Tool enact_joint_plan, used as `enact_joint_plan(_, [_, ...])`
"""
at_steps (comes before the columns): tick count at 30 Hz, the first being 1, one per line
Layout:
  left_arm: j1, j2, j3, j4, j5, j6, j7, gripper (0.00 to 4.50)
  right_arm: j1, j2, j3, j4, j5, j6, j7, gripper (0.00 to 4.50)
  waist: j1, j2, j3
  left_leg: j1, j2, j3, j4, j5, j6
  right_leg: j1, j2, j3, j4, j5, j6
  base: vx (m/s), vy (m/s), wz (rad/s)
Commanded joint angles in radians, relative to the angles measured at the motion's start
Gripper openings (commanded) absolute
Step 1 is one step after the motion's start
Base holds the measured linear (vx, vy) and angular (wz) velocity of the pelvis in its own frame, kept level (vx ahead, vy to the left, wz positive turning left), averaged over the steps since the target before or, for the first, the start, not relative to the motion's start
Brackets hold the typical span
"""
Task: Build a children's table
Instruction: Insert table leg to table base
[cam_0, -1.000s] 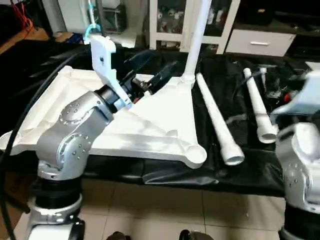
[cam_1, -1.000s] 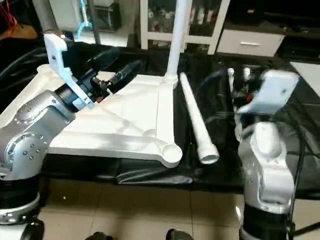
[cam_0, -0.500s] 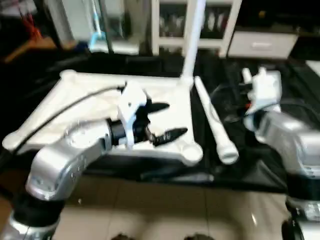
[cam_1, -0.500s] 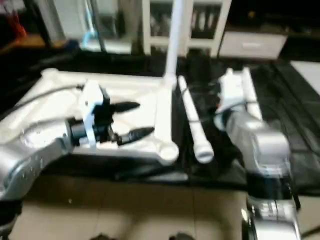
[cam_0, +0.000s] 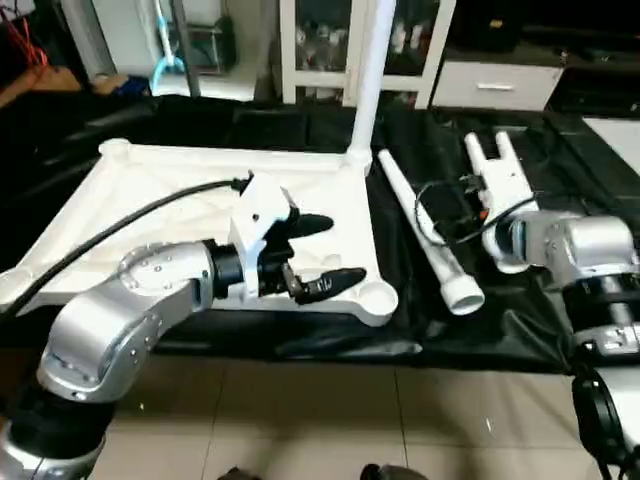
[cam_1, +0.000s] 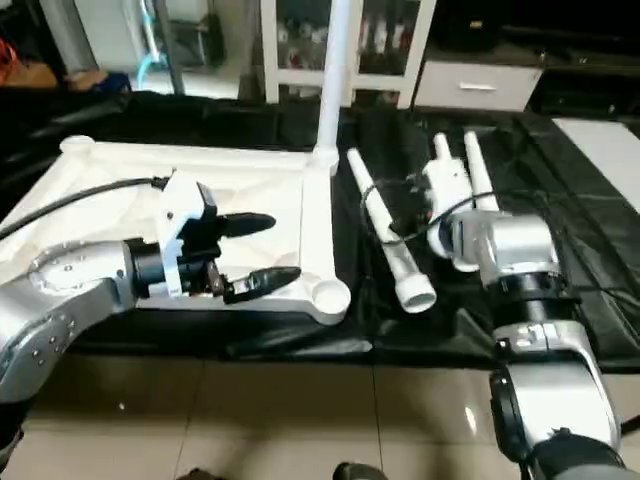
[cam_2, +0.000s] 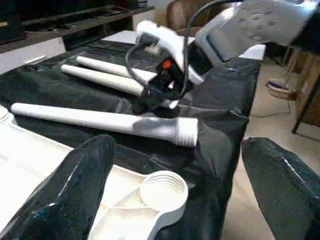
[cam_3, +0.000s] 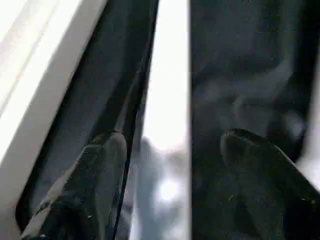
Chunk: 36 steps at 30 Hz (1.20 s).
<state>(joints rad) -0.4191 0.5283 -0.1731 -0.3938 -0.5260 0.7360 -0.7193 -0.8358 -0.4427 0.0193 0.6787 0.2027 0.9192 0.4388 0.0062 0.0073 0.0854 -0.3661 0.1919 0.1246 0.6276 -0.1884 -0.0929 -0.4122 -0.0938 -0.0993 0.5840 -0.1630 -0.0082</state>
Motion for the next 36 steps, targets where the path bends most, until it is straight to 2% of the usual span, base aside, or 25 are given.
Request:
enact_joint_plan(1, [0.004, 0.011, -0.003, -0.018, -0.008, 0.010, -0.012, 4.50, -0.015, 0.002, 0.010, 0.073, 0.005, -0.011, 0.066, 3.67, 0.001, -0.001, -0.063, 0.013, 0.011, 0.006, -0.089, -0.467, -0.017, 0.045, -0.038, 0.024, -0.074, -0.458, -0.143, 0.000, 0.000, 0.00])
enact_joint_plan(2, [0.001, 0.010, -0.001, -0.017, -0.008, 0.009, -0.011, 4.50, -0.015, 0.006, -0.001, 0.096, 0.014, -0.015, 0.079, 3.67, 0.002, -0.005, -0.063, 0.014, 0.010, 0.011, -0.088, -0.453, -0.013, 0.044, -0.037, 0.027, -0.074, -0.448, -0.152, 0.000, 0.000, 0.00])
enact_joint_plan(5, [-0.006, 0.007, 0.005, -0.016, -0.009, 0.011, -0.009, 4.50, -0.021, 0.005, -0.009, 0.173, 0.004, -0.052, 0.093, 3.67, 0.008, -0.006, -0.068, 0.007, 0.011, 0.017, -0.086, -0.384, -0.007, 0.049, -0.040, 0.033, -0.066, -0.416, -0.172, 0.000, 0.000, 0.00])
enact_joint_plan(6, [-0.006, 0.009, 0.007, -0.014, -0.009, 0.010, -0.011, 4.50, -0.025, 0.005, -0.008, 0.193, -0.003, -0.060, 0.093, 3.67, 0.011, -0.009, -0.070, 0.002, 0.012, 0.019, -0.085, -0.355, -0.004, 0.051, -0.040, 0.036, -0.060, -0.398, -0.182, 0.000, 0.000, 0.00])
enact_joint_plan(7, [-0.006, 0.009, 0.007, -0.014, -0.009, 0.010, -0.011, 4.50, -0.025, 0.005, -0.008, 0.193, -0.003, -0.060, 0.093, 3.67, 0.012, -0.010, -0.069, 0.001, 0.011, 0.021, -0.085, -0.351, -0.003, 0.050, -0.039, 0.037, -0.060, -0.404, -0.181, 0.000, 0.000, 0.00])
enact_joint_plan(8, [-0.006, 0.010, 0.008, -0.013, -0.008, 0.009, -0.013, 4.50, -0.027, 0.004, -0.004, 0.213, -0.011, -0.064, 0.093, 3.67, 0.016, -0.008, -0.070, 0.008, 0.010, 0.025, -0.081, -0.351, -0.002, 0.045, -0.039, 0.037, -0.063, -0.433, -0.175, 0.000, 0.000, 0.00])
enact_joint_plan(10, [-0.005, 0.012, 0.009, -0.014, -0.008, 0.009, -0.017, 4.50, -0.022, 0.001, 0.009, 0.232, -0.020, -0.062, 0.096, 3.67, 0.019, -0.012, -0.071, 0.000, 0.011, 0.027, -0.081, -0.322, 0.001, 0.048, -0.038, 0.038, -0.059, -0.438, -0.168, 0.000, 0.000, 0.00])
enact_joint_plan(12, [-0.003, 0.014, 0.008, -0.021, -0.009, 0.012, -0.019, 4.50, -0.029, -0.005, 0.012, 0.299, -0.041, -0.079, 0.108, 3.42, 0.021, -0.012, -0.068, 0.001, 0.010, 0.029, -0.079, -0.330, -0.002, 0.044, -0.039, 0.036, -0.064, -0.485, -0.154, 0.000, 0.000, 0.00])
enact_joint_plan(14, [-0.004, 0.014, 0.008, -0.021, -0.009, 0.011, -0.020, 4.50, -0.034, -0.007, 0.010, 0.316, -0.045, -0.088, 0.110, 3.34, 0.025, -0.011, -0.071, 0.007, 0.011, 0.030, -0.075, -0.335, -0.006, 0.039, -0.040, 0.036, -0.066, -0.508, -0.144, 0.000, 0.000, 0.00])
enact_joint_plan(16, [-0.007, 0.012, 0.009, -0.021, -0.008, 0.010, -0.019, 4.50, -0.042, -0.015, -0.008, 0.342, -0.041, -0.104, 0.108, 3.22, 0.030, -0.009, -0.073, 0.008, 0.013, 0.033, -0.075, -0.323, -0.007, 0.039, -0.038, 0.035, -0.064, -0.486, -0.148, 0.000, 0.000, 0.00])
enact_joint_plan(17, [-0.008, 0.011, 0.010, -0.018, -0.007, 0.007, -0.020, 4.50, -0.046, -0.017, -0.019, 0.354, -0.037, -0.113, 0.105, 2.98, 0.032, -0.006, -0.076, 0.009, 0.016, 0.035, -0.075, -0.310, -0.012, 0.040, -0.036, 0.035, -0.060, -0.452, -0.158, 0.000, 0.000, 0.00])
enact_joint_plan(22, [-0.010, 0.008, 0.010, -0.014, -0.005, 0.000, -0.024, 4.50, -0.052, -0.022, -0.046, 0.371, -0.021, -0.120, 0.110, 2.72, 0.033, -0.003, -0.080, 0.006, 0.019, 0.034, -0.078, -0.316, -0.018, 0.045, -0.032, 0.034, -0.049, -0.389, -0.192, 0.000, 0.000, 0.00])
enact_joint_plan(25, [-0.011, 0.004, 0.010, -0.008, -0.003, -0.006, -0.025, 4.50, -0.059, -0.022, -0.070, 0.394, -0.008, -0.134, 0.115, 2.45, 0.033, -0.003, -0.084, 0.004, 0.019, 0.034, -0.076, -0.308, -0.018, 0.048, -0.034, 0.035, -0.046, -0.376, -0.200, 0.000, 0.000, 0.00])
enact_joint_plan(27, [-0.014, -0.006, 0.018, 0.000, -0.008, -0.007, -0.020, 4.50, -0.059, -0.022, -0.109, 0.405, 0.019, -0.142, 0.112, 2.23, 0.034, -0.005, -0.085, 0.003, 0.019, 0.035, -0.075, -0.300, -0.017, 0.049, -0.035, 0.036, -0.046, -0.377, -0.201, 0.000, 0.000, 0.00])
enact_joint_plan(31, [-0.017, -0.015, 0.023, 0.005, -0.009, -0.011, -0.012, 4.50, -0.047, -0.024, -0.139, 0.393, 0.039, -0.138, 0.110, 2.05, 0.036, -0.009, -0.087, 0.000, 0.018, 0.036, -0.074, -0.282, -0.014, 0.051, -0.035, 0.036, -0.044, -0.375, -0.198, 0.000, 0.000, 0.00])
enact_joint_plan(35, [-0.018, -0.040, 0.038, 0.016, -0.011, -0.022, 0.009, 4.50, -0.002, -0.024, -0.195, 0.330, 0.072, -0.108, 0.076, 1.97, 0.037, -0.012, -0.087, -0.002, 0.017, 0.037, -0.074, -0.264, -0.013, 0.053, -0.034, 0.036, -0.047, -0.389, -0.181, 0.000, 0.000, 0.00])
enact_joint_plan(36, [-0.023, -0.062, 0.052, 0.026, -0.012, -0.030, 0.027, 4.50, 0.044, -0.022, -0.246, 0.247, 0.105, -0.083, 0.044, 1.96, 0.039, -0.011, -0.088, -0.002, 0.017, 0.038, -0.074, -0.255, -0.012, 0.053, -0.034, 0.036, -0.047, -0.386, -0.176, 0.000, 0.000, 0.00])
